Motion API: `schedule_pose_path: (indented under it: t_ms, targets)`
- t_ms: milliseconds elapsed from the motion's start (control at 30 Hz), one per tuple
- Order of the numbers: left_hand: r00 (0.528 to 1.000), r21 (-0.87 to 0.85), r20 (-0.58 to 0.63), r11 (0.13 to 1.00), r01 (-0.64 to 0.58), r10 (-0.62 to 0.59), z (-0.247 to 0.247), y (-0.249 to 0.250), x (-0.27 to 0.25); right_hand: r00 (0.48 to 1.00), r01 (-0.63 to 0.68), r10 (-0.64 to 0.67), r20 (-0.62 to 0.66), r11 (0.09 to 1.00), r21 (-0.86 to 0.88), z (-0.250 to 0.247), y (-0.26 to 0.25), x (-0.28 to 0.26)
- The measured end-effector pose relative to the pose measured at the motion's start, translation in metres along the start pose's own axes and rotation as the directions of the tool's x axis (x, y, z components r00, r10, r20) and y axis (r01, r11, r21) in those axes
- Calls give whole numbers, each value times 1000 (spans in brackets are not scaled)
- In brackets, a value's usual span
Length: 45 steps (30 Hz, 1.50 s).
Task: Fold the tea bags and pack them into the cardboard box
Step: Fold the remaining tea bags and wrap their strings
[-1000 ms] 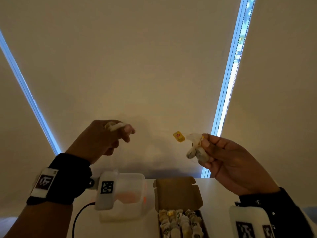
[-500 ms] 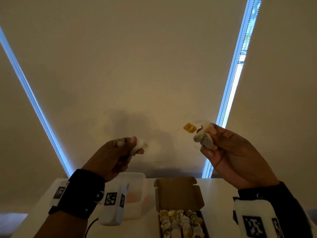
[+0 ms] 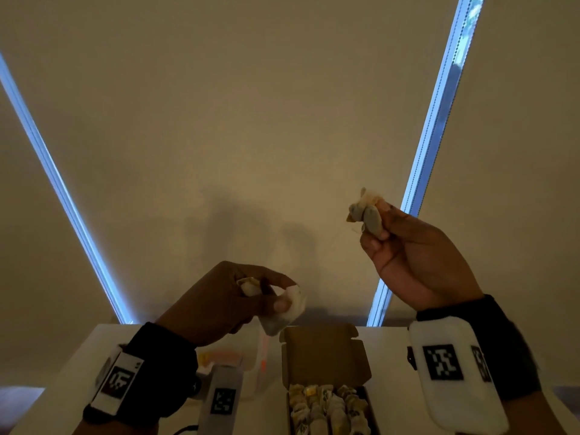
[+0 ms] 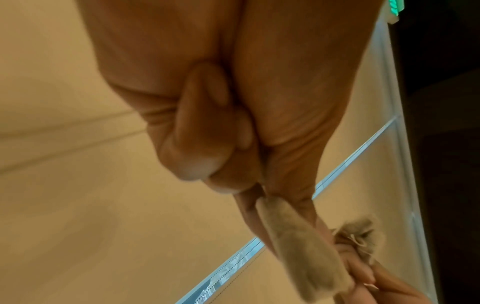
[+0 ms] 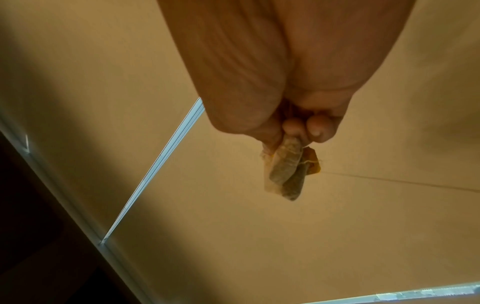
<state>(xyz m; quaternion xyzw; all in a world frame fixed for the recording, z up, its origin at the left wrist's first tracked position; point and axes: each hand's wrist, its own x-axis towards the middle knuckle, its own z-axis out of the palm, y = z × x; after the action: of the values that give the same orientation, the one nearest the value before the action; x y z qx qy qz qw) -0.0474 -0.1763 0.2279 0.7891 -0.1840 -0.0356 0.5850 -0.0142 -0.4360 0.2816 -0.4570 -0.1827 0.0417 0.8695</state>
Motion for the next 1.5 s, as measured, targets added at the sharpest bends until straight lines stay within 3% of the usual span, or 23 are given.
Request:
schedule_pose_path:
  t_ms: [167, 267, 400, 600, 767, 867, 1033, 1167, 1300, 1500]
  targets:
    - [999, 43, 23, 998, 40, -41, 4, 7, 0, 999, 13, -17, -34, 996, -92, 0, 14, 2]
    - [996, 64, -88, 998, 12, -7, 6, 10, 6, 998, -1, -5, -64, 995, -99, 3, 20, -1]
    - [970, -66, -243, 998, -6, -10, 5, 11, 15, 999, -8, 2, -52, 994, -106, 5, 23, -3]
    - [936, -211, -349, 976, -47, -30, 6, 21, 19, 998, -51, 56, 26, 985, -166, 0, 26, -9]
    - [896, -151, -441, 978, -141, 61, 13, 36, 25, 989, -72, 103, 109, 964, -257, 2, 31, -16]
    - [893, -97, -436, 981, -168, 110, 19, 44, 26, 992, -57, 92, 90, 942, -331, 2, 34, -18]
    - [917, -77, -377, 982, -175, 133, 28, 49, 21, 997, 61, -74, 1, 818, -572, 1, 41, -20]
    - [934, -44, -315, 981, -190, 167, 33, 49, 19, 991, 88, -130, -28, 796, -599, 5, 42, -25]
    - [909, -49, -391, 983, -177, 144, 33, 44, 22, 988, 104, -151, -36, 817, -567, 10, 42, -28]
    - [903, -38, -419, 992, -124, 97, 30, 42, 21, 970, 159, -239, -35, 740, -653, 15, 34, -30]
